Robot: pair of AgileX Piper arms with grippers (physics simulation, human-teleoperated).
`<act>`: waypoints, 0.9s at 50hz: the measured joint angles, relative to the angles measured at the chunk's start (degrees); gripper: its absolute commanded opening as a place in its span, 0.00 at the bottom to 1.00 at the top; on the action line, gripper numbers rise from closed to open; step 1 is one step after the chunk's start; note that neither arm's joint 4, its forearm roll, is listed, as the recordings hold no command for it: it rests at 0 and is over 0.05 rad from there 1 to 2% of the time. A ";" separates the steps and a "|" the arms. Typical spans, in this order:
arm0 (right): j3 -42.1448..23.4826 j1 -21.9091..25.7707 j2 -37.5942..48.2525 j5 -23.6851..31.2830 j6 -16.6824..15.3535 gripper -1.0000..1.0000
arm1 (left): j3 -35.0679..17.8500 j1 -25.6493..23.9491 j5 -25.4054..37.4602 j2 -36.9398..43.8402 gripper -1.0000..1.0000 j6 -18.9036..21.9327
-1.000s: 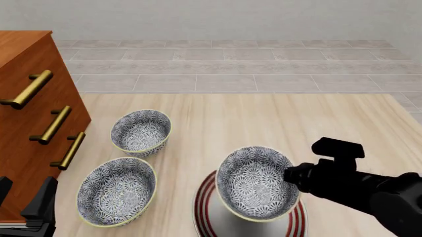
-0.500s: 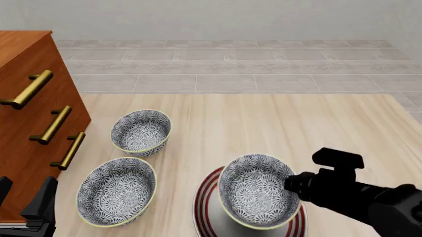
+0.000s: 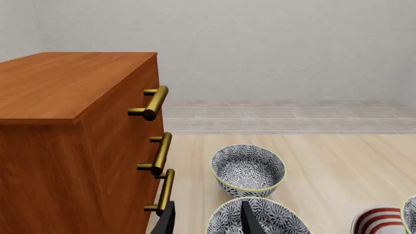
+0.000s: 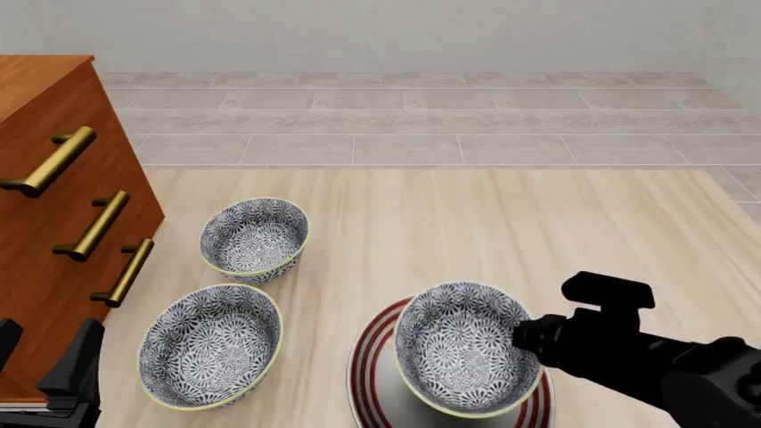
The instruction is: Put the bowl at the front on the plate.
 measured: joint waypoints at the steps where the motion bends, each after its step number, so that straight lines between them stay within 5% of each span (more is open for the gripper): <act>1: 0.01 0.00 0.02 -0.02 -0.02 0.00 | 0.00 0.00 0.00 0.00 1.00 0.00; 45: 1.79 0.40 2.59 -3.04 -0.18 0.00 | 0.00 0.00 0.00 0.00 1.00 0.00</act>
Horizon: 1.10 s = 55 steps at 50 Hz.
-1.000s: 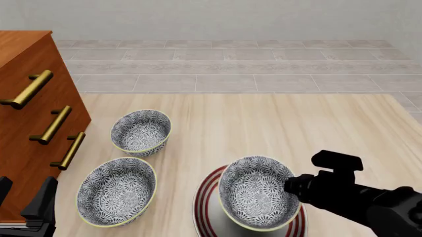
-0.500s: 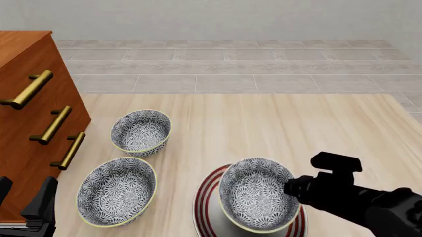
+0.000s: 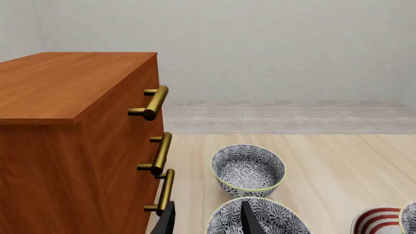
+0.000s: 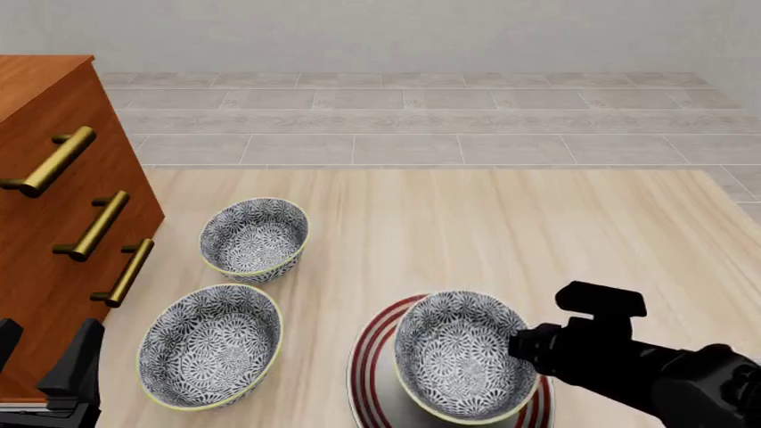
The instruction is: Put the bowl at the front on the plate.
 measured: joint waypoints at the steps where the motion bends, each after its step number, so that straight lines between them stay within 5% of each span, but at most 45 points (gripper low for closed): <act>1: 0.03 0.00 0.04 -0.05 0.01 0.00 | 0.00 0.00 0.00 0.00 1.00 0.00; 19: 0.12 0.22 -0.23 0.13 0.06 0.00 | 0.00 0.00 0.00 0.00 1.00 0.00; 20: 0.13 0.31 -0.29 0.16 0.12 1.00 | 0.00 0.00 0.00 0.00 1.00 0.00; 55: -1.53 0.36 -2.54 2.51 -0.34 1.00 | 0.00 0.00 0.00 0.00 1.00 0.00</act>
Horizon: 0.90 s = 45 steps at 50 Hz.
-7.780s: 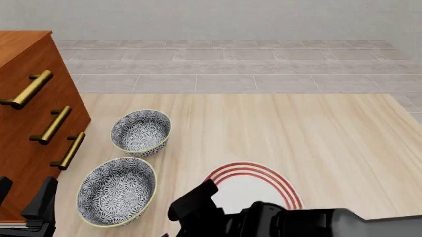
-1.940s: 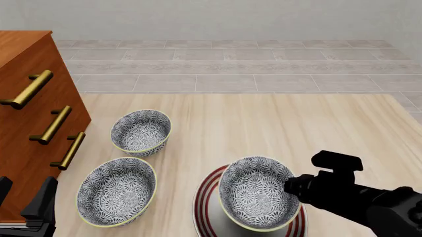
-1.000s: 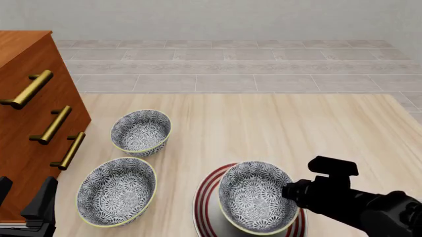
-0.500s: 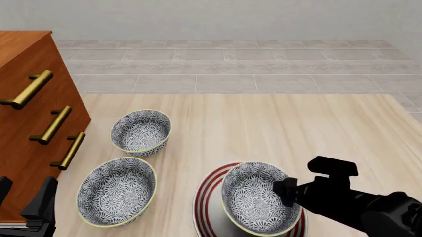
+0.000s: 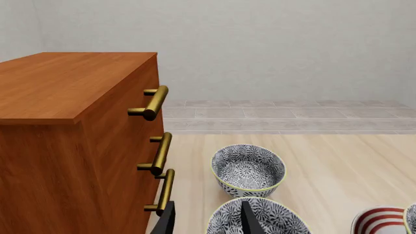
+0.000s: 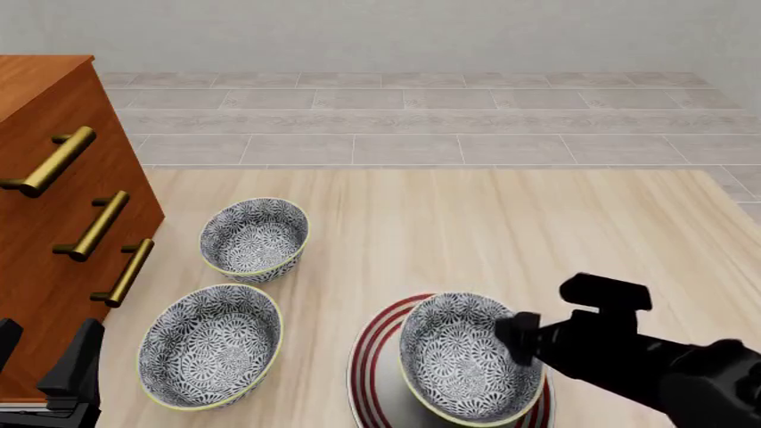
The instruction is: Put the bowl at the front on the plate.
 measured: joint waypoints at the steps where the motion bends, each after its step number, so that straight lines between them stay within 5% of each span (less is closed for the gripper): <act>1: -0.14 -0.06 -0.11 0.18 -0.07 1.00 | 0.00 0.00 0.00 0.00 1.00 0.00; 45: -9.56 -3.47 -5.26 10.05 -4.89 1.00 | 0.00 0.00 0.00 0.00 1.00 0.00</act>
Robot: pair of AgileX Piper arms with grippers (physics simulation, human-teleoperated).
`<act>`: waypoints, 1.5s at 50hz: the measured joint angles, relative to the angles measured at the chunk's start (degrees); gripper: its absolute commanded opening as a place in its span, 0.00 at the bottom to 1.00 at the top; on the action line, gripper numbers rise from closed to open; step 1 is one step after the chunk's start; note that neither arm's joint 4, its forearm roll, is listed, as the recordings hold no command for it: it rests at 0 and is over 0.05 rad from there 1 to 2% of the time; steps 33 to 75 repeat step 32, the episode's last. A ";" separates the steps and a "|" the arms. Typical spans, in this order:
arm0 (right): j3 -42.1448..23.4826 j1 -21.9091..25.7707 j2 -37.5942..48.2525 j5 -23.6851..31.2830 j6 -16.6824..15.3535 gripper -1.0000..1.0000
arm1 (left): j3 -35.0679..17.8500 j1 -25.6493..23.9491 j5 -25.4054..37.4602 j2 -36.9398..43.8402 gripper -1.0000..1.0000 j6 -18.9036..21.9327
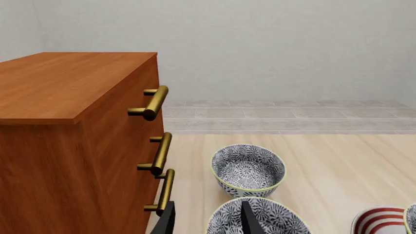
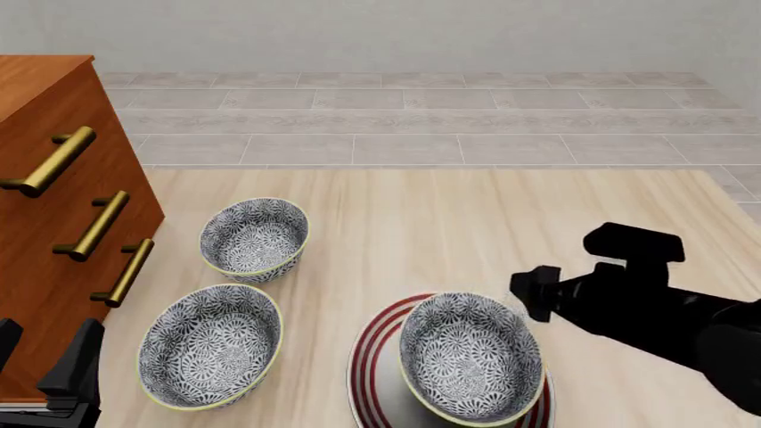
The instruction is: Put the bowl at the front on the plate.
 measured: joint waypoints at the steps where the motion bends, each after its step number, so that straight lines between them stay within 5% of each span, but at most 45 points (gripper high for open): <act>1: -0.19 -0.06 -0.10 0.18 -0.09 1.00 | 0.00 0.00 0.00 0.00 1.00 0.00; 32: -12.85 -2.38 -2.78 7.85 -3.25 1.00 | 0.00 0.00 0.00 0.00 1.00 0.00; 75: -12.85 -2.38 -2.78 7.85 -3.25 1.00 | 0.00 0.00 0.00 0.00 1.00 0.00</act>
